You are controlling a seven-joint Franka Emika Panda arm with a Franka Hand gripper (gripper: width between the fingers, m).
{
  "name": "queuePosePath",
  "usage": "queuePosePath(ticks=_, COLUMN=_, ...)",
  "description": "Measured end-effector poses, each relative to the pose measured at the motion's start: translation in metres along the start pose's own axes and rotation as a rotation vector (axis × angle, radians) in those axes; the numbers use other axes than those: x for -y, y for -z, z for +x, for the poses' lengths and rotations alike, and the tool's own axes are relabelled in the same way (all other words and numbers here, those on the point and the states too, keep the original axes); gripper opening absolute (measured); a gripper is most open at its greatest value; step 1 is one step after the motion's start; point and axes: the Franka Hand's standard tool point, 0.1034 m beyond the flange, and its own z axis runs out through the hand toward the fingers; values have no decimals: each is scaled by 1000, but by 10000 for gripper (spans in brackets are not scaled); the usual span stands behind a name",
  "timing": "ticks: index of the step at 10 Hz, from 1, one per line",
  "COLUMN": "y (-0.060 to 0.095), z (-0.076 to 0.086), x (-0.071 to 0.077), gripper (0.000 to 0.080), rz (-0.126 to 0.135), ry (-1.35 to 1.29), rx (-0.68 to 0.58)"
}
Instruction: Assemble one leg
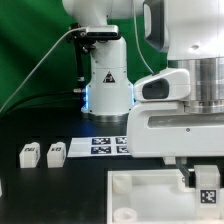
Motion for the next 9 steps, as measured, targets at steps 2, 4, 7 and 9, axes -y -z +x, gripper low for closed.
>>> queuePosePath(ticks=2, y=1, z=1, x=-3, gripper=291, rz=-17, ry=-327, rx=34)
queuePosePath(ticks=4, y=1, z=-1, x=-6, gripper=291, rz=-12, ry=-625, rx=68)
queuePosePath(ticks=7, y=0, z=-3, x=-6, gripper=292, rz=-4, ry=-1037, rx=112)
queuePosePath(ticks=9, y=0, z=-5, x=-6, gripper=292, rz=0, ry=-1229, rx=128)
